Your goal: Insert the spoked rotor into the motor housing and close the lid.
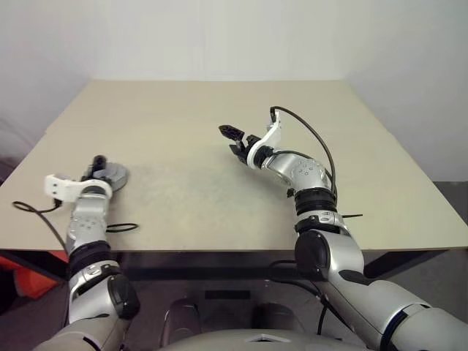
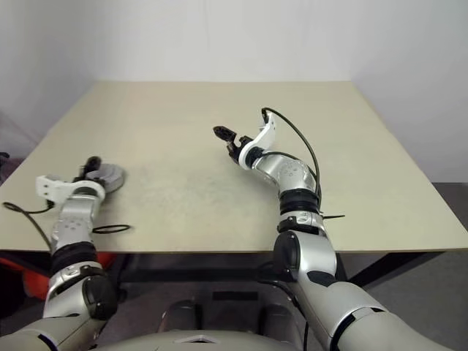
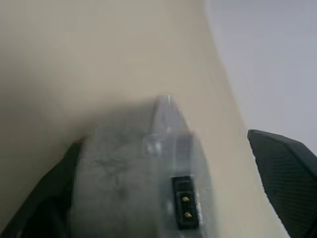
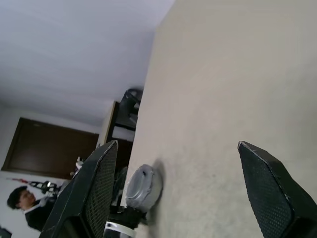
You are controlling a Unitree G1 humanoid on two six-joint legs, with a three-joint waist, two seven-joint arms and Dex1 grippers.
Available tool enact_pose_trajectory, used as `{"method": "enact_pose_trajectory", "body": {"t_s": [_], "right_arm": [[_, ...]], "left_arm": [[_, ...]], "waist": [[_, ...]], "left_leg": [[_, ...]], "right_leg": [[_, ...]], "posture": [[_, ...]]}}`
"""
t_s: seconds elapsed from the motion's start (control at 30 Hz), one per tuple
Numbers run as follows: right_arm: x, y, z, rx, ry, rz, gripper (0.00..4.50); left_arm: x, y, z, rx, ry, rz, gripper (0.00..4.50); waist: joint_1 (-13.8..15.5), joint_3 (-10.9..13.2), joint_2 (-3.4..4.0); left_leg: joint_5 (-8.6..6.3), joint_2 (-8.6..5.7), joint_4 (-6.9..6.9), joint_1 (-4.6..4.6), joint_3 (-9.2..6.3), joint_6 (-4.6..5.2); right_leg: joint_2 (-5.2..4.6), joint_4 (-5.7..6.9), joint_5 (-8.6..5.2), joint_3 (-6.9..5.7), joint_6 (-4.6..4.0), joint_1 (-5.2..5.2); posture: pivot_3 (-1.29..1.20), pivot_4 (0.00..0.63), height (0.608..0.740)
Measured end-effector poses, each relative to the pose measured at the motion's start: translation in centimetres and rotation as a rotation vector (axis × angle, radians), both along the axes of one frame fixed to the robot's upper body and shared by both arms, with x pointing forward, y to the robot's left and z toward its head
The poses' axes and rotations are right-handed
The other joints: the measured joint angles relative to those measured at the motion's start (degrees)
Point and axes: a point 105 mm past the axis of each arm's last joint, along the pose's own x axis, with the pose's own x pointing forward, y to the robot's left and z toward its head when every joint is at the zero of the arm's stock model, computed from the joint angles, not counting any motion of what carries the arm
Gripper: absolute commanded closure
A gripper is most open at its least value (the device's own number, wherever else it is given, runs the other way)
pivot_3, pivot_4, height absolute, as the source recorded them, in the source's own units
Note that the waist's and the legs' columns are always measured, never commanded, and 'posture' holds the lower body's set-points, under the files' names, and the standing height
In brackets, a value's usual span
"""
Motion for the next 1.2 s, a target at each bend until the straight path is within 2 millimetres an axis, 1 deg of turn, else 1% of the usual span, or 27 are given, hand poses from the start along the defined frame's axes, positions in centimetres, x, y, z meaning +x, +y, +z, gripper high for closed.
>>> {"method": "enact_pose_trajectory", "body": {"t_s": [0.03,0.1,0.17,0.2,0.27,0.33,0.37,0.4,0.47,0.5,0.53,0.57,0.6,0.63,0.67,0.7,0.77,0.8,0.87,0.93,1.03,1.2], "right_arm": [[0.1,-0.2,-0.1,-0.007,0.001,-0.006,0.14],[0.3,-0.4,-0.3,-0.020,0.005,-0.011,0.14],[0.3,-0.3,-0.6,-0.056,-0.001,-0.008,0.14],[0.3,-0.1,-0.7,-0.082,-0.017,-0.008,0.14],[0.4,0.4,-0.6,-0.140,-0.070,-0.009,0.14],[0.6,0.2,-0.6,-0.252,-0.173,-0.036,0.14],[0.7,-0.3,-0.6,-0.325,-0.235,-0.063,0.14],[1.0,-1.0,-0.6,-0.421,-0.313,-0.097,0.14],[1.5,-3.6,-0.2,-0.674,-0.512,-0.189,0.14],[1.7,-5.1,0.3,-0.836,-0.642,-0.224,0.14],[1.7,-6.0,0.8,-0.949,-0.736,-0.243,0.14],[1.5,-6.6,1.3,-1.054,-0.841,-0.244,0.14],[1.4,-6.8,1.6,-1.140,-0.928,-0.231,0.14],[1.3,-6.9,1.5,-1.191,-0.975,-0.213,0.14],[1.2,-6.8,1.1,-1.214,-0.991,-0.198,0.14],[1.1,-7.0,0.4,-1.225,-0.985,-0.187,0.14],[1.0,-7.3,-1.1,-1.228,-0.942,-0.160,0.14],[0.9,-7.6,-1.7,-1.215,-0.915,-0.152,0.14],[0.8,-8.2,-2.4,-1.188,-0.874,-0.148,0.14],[0.8,-8.6,-2.5,-1.176,-0.860,-0.142,0.14],[0.7,-8.6,-2.8,-1.166,-0.852,-0.114,0.14],[-0.2,-8.7,-4.3,-1.043,-0.769,-0.031,0.14]], "left_arm": [[-0.6,1.3,0.2,0.025,0.015,0.044,0.04],[-1.7,3.9,1.4,0.103,0.034,0.122,0.04],[-2.5,5.7,2.9,0.167,0.035,0.174,0.04],[-2.6,6.1,3.4,0.187,0.032,0.184,0.04],[-2.5,6.2,3.7,0.219,0.042,0.182,0.04],[-1.7,5.3,4.3,0.301,0.057,0.130,0.04],[-1.1,4.4,5.0,0.366,0.054,0.088,0.04],[-0.3,3.3,6.1,0.449,0.034,0.033,0.04],[1.5,-0.8,9.3,0.664,-0.058,-0.138,0.04],[2.1,-3.5,10.8,0.785,-0.113,-0.239,0.04],[2.5,-5.8,11.7,0.870,-0.156,-0.322,0.04],[2.6,-8.0,12.1,0.943,-0.190,-0.402,0.04],[2.7,-10.3,11.9,0.997,-0.213,-0.484,0.04],[2.7,-12.3,11.1,1.034,-0.220,-0.558,0.04],[2.6,-13.8,10.1,1.055,-0.215,-0.621,0.04],[2.5,-15.6,8.6,1.063,-0.206,-0.696,0.04],[1.8,-18.2,5.8,1.051,-0.187,-0.817,0.04],[1.3,-19.2,4.7,1.048,-0.183,-0.876,0.04],[0.8,-20.2,3.8,1.048,-0.188,-0.941,0.04],[0.5,-20.8,3.9,1.041,-0.218,-0.994,0.04],[0.1,-21.6,4.0,1.030,-0.265,-1.056,0.04],[-0.4,-22.3,3.4,1.010,-0.278,-1.129,0.04]], "waist": [[-0.01,0.00,0.00],[0.16,0.00,-0.03],[0.62,0.00,-0.02],[0.87,0.00,-0.02],[1.32,0.00,-0.03],[1.92,-0.02,-0.12],[2.34,0.00,-0.23],[2.67,0.02,-0.34],[3.56,0.03,-0.49],[3.84,0.04,-0.48],[3.89,0.04,-0.43],[3.72,0.04,-0.38],[3.39,0.01,-0.34],[2.86,0.01,-0.33],[2.44,0.00,-0.33],[1.91,0.01,-0.32],[0.68,0.03,-0.32],[0.25,0.06,-0.32],[-0.13,0.08,-0.28],[-0.27,0.11,-0.19],[-0.30,0.10,-0.18],[-0.23,0.11,-0.17]], "left_leg": [[0.00,0.00,0.00,-0.01,-0.01,0.00],[0.00,-0.01,0.00,-0.04,-0.02,0.00],[-0.02,-0.06,0.00,-0.04,-0.02,0.03],[-0.02,-0.05,0.00,-0.06,-0.02,0.04],[-0.02,-0.04,0.01,-0.10,-0.02,0.03],[-0.01,-0.03,0.08,-0.22,-0.02,0.03],[-0.01,-0.01,0.11,-0.26,-0.03,0.03],[0.00,0.00,0.15,-0.34,-0.04,0.01],[0.01,0.02,0.20,-0.48,-0.03,-0.02],[0.01,-0.04,0.20,-0.47,-0.01,-0.01],[0.00,-0.12,0.20,-0.45,0.04,0.00],[-0.02,-0.16,0.19,-0.39,0.10,0.04],[-0.05,-0.16,0.19,-0.32,0.13,0.09],[-0.05,-0.15,0.19,-0.29,0.13,0.09],[-0.05,-0.12,0.18,-0.28,0.13,0.09],[-0.05,-0.12,0.19,-0.29,0.14,0.11],[-0.05,-0.04,0.21,-0.38,0.12,0.12],[-0.04,0.05,0.21,-0.51,0.10,0.12],[-0.08,0.10,0.19,-0.47,0.09,0.18],[-0.11,0.12,0.15,-0.41,0.09,0.23],[-0.14,0.09,0.21,-0.23,0.09,0.29],[-0.19,0.09,0.27,-0.21,0.09,0.38]], "right_leg": [[0.00,0.00,0.00,0.00,0.00,0.00],[0.00,0.00,-0.01,-0.01,-0.01,0.00],[-0.06,-0.01,0.00,0.00,-0.01,0.01],[-0.11,-0.01,0.00,0.00,-0.01,0.01],[-0.15,0.00,0.00,-0.01,-0.03,0.05],[-0.18,0.00,0.00,-0.08,-0.02,0.05],[-0.18,0.01,0.00,-0.09,-0.02,0.05],[-0.21,0.01,0.00,-0.17,-0.02,0.05],[-0.42,0.00,0.05,-0.32,-0.09,0.05],[-0.56,0.01,0.09,-0.32,-0.15,0.07],[-0.67,0.02,0.09,-0.32,-0.14,0.09],[-0.75,0.05,0.10,-0.31,-0.14,0.09],[-0.75,0.06,0.09,-0.28,-0.13,0.11],[-0.72,0.09,0.08,-0.29,-0.14,0.13],[-0.67,0.11,0.07,-0.28,-0.16,0.13],[-0.54,0.10,0.07,-0.24,-0.17,0.12],[-0.30,0.11,0.10,-0.22,-0.33,-0.01],[-0.16,0.15,0.14,-0.21,-0.54,-0.10],[-0.11,0.38,0.00,-0.23,-0.78,-0.11],[-0.10,0.40,-0.02,-0.24,-0.81,-0.11],[-0.12,0.39,-0.02,-0.24,-0.81,-0.02],[-0.14,0.39,-0.02,-0.24,-0.81,0.00]], "posture": [[0.00,0.000,0.740],[0.00,0.000,0.740],[0.00,0.000,0.740],[0.00,0.000,0.740],[0.00,0.000,0.740],[0.00,0.000,0.740],[0.00,0.000,0.740],[0.00,0.000,0.740],[0.00,0.000,0.740],[0.00,0.000,0.740],[0.00,0.000,0.740],[0.00,0.000,0.740],[0.00,0.000,0.740],[0.00,0.000,0.740],[0.00,0.000,0.740],[0.00,0.000,0.740],[0.00,0.000,0.740],[0.00,0.000,0.740],[0.00,0.000,0.740],[0.00,0.000,0.740],[0.00,0.000,0.740],[0.00,0.000,0.740]]}}
